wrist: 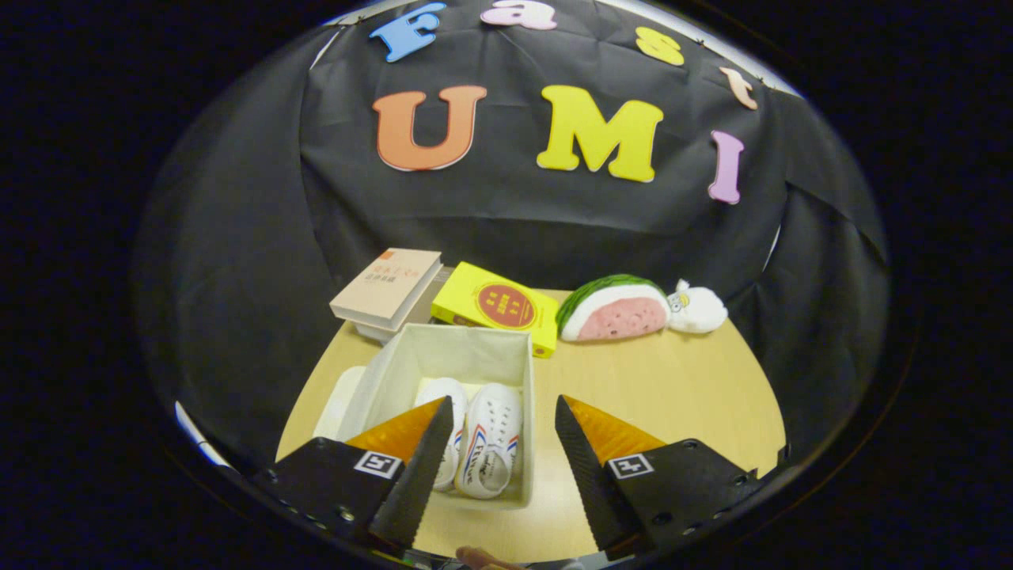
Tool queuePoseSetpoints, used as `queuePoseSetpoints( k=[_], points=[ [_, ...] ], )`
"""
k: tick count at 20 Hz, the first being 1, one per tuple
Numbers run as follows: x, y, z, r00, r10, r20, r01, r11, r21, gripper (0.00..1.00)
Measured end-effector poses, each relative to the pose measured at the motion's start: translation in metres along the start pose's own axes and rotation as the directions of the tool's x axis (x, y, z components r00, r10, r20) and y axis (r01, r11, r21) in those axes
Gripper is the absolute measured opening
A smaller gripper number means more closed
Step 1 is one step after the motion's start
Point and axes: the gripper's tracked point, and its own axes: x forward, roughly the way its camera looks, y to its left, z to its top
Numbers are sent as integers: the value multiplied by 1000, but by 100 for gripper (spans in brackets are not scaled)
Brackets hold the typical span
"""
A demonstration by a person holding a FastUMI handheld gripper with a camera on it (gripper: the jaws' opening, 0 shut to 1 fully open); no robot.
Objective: Open the storage box then place both shoes into the box .Put the left shoe in first, then the right shoe, with the right side of both shoes facing outward in a uniform manner.
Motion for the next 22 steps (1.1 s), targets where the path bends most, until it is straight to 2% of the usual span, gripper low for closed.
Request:
queuePoseSetpoints(
  k=[5,8,14,20,22],
  points=[
    [-60,-29,10,992,5,124,-3,1000,-17,96],
    [-91,-60,19,980,-21,197,15,999,28,96],
    [-143,-115,37,932,-43,359,26,998,51,96],
    [-181,-134,52,903,-70,423,44,996,72,96],
    [-190,-133,59,899,-64,432,27,995,91,96]
  ],
)
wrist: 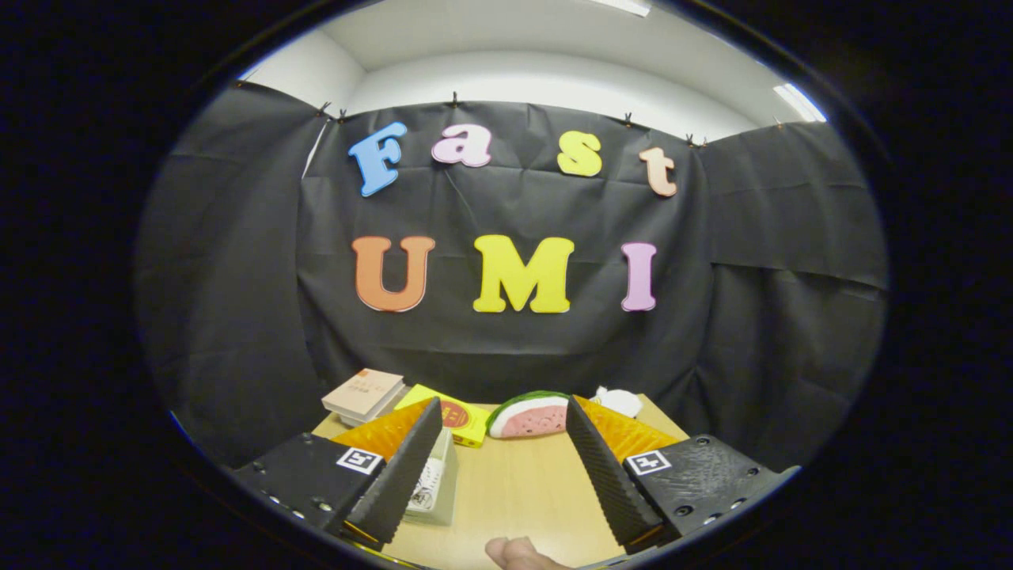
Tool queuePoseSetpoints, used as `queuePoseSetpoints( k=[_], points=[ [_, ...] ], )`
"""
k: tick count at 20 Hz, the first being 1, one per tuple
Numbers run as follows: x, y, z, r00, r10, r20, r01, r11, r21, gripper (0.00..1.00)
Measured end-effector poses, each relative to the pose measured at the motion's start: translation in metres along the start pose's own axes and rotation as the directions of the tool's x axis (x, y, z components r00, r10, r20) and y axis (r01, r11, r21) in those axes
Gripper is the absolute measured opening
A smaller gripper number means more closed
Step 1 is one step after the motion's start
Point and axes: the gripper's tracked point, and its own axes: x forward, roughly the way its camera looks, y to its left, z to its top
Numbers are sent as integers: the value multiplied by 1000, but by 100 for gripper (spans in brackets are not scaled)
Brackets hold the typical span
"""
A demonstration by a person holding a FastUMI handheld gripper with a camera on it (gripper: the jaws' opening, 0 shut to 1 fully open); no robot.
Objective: Open the storage box then place both shoes into the box .Put the left shoe in first, then the right shoe, with the right side of both shoes facing outward in a uniform manner.
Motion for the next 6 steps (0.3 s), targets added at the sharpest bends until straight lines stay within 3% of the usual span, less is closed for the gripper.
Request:
queuePoseSetpoints(
  k=[6],
  points=[
    [-3,4,24,999,19,36,-19,1000,16,96]
  ],
)
